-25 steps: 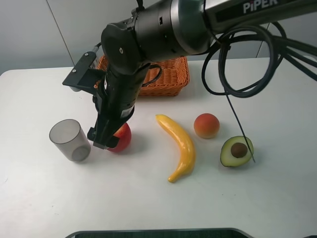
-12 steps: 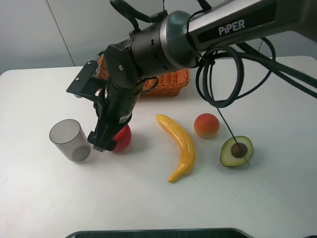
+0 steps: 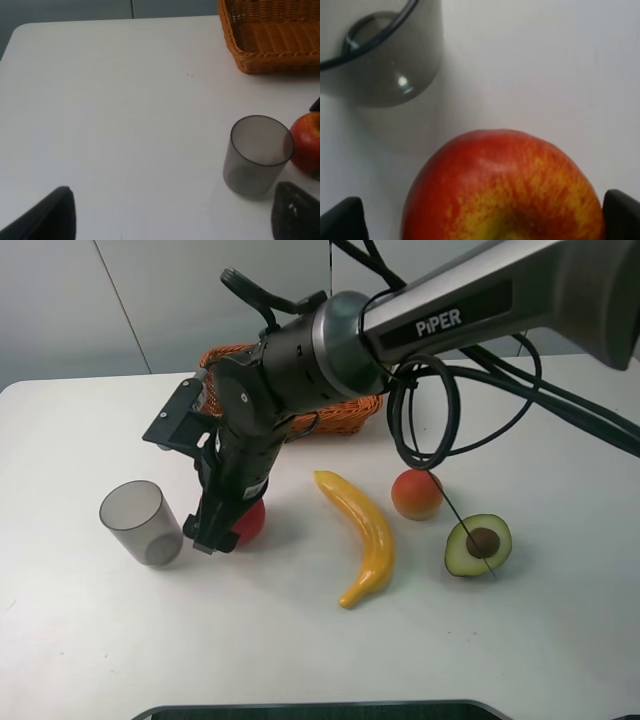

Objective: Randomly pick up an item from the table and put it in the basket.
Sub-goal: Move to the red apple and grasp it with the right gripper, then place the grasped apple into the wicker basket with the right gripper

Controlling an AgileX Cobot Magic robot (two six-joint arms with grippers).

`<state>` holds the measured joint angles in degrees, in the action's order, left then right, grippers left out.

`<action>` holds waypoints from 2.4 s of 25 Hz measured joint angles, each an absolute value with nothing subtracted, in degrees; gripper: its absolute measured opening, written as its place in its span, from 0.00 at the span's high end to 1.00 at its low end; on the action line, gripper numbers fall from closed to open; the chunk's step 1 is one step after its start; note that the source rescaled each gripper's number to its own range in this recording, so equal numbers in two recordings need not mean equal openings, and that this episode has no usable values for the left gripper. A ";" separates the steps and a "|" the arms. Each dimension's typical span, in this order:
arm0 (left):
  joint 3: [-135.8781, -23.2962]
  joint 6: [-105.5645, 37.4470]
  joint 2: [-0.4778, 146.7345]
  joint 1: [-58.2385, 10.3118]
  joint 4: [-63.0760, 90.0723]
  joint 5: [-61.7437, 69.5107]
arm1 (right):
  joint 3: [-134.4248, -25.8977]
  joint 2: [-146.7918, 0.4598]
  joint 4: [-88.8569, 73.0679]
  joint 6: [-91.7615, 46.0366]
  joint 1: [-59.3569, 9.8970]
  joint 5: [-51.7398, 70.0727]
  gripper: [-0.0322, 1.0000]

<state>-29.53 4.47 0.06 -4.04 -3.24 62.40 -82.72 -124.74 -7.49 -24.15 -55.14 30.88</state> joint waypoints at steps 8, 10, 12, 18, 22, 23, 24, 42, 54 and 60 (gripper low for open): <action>-29.53 4.47 0.00 -4.04 -3.24 62.40 | -82.82 -124.74 -7.35 -24.27 -55.03 30.31 0.91; -29.53 4.47 0.00 -4.04 -3.24 62.40 | -82.81 -124.74 -7.09 -24.49 -55.03 30.74 0.91; -29.53 4.47 0.00 -4.04 -3.24 62.40 | -82.94 -124.74 -6.94 -24.48 -55.03 30.78 0.91; -29.53 4.37 0.00 -4.04 -3.24 62.40 | -82.94 -124.74 -6.94 -24.66 -55.03 31.08 0.91; -29.53 4.37 0.00 -4.04 -3.24 62.40 | -83.03 -124.74 -6.94 -24.91 -54.96 31.35 0.91; -29.53 4.37 0.00 -4.04 -3.24 62.40 | -83.03 -124.74 -6.94 -24.91 -54.96 31.35 0.91; -29.53 4.37 0.00 -4.04 -3.24 62.40 | -83.03 -124.74 -6.94 -24.91 -54.96 31.35 0.91; -29.53 4.37 0.00 -4.04 -3.24 62.40 | -83.03 -115.05 -6.84 -24.45 -52.84 43.10 0.91; -29.53 4.37 0.00 -4.04 -3.24 62.40 | -83.03 -104.92 -6.84 -13.97 -44.10 53.12 0.91; -29.53 4.37 0.00 -4.04 -3.24 62.40 | -83.03 -100.96 -6.69 -7.68 -38.09 56.80 0.91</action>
